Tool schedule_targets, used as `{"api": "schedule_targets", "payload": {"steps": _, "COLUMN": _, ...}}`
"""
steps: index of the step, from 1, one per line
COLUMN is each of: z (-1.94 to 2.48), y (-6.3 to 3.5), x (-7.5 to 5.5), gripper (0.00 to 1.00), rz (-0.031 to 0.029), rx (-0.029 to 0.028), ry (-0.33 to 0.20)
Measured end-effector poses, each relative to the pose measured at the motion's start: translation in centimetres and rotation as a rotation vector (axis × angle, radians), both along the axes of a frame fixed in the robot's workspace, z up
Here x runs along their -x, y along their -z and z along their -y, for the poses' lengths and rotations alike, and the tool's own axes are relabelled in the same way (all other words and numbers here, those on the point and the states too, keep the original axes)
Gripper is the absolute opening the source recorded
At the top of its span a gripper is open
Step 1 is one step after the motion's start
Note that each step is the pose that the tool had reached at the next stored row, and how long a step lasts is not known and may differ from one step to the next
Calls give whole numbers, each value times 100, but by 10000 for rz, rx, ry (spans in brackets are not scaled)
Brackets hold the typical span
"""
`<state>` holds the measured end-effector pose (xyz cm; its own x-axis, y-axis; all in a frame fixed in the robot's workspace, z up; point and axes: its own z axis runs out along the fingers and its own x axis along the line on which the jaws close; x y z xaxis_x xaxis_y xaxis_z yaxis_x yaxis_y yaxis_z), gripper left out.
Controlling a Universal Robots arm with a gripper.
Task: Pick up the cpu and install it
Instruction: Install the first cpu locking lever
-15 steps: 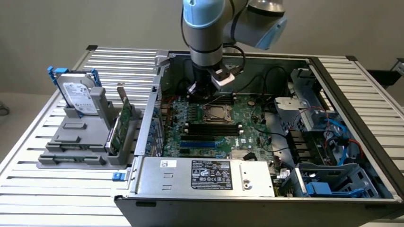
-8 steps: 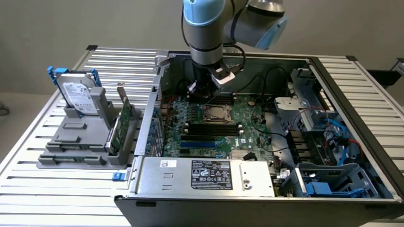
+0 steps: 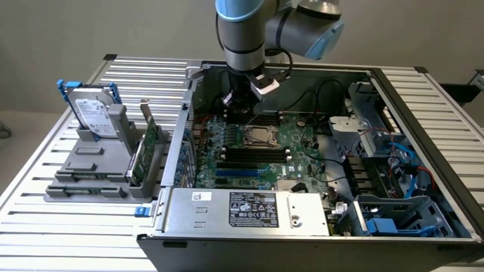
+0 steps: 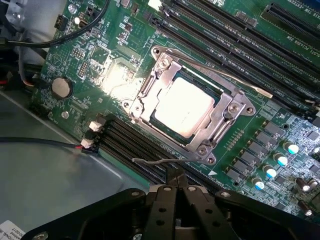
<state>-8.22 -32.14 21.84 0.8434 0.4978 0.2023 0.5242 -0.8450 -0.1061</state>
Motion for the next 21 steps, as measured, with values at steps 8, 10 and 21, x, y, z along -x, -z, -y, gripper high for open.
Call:
{"api": "schedule_targets", "payload": {"steps": 8, "z": 7, "y": 6, "x": 1, "gripper": 11, "rz": 9, "rx": 187, "ry": 107}}
{"api": "schedule_targets", "payload": {"steps": 10, "z": 9, "y": 8, "x": 0, "gripper": 11, "rz": 10, "rx": 243, "ry": 126}}
{"api": "schedule_targets", "payload": {"steps": 21, "z": 16, "y": 66, "x": -9, "gripper": 11, "rz": 84, "rx": 304, "ry": 200}}
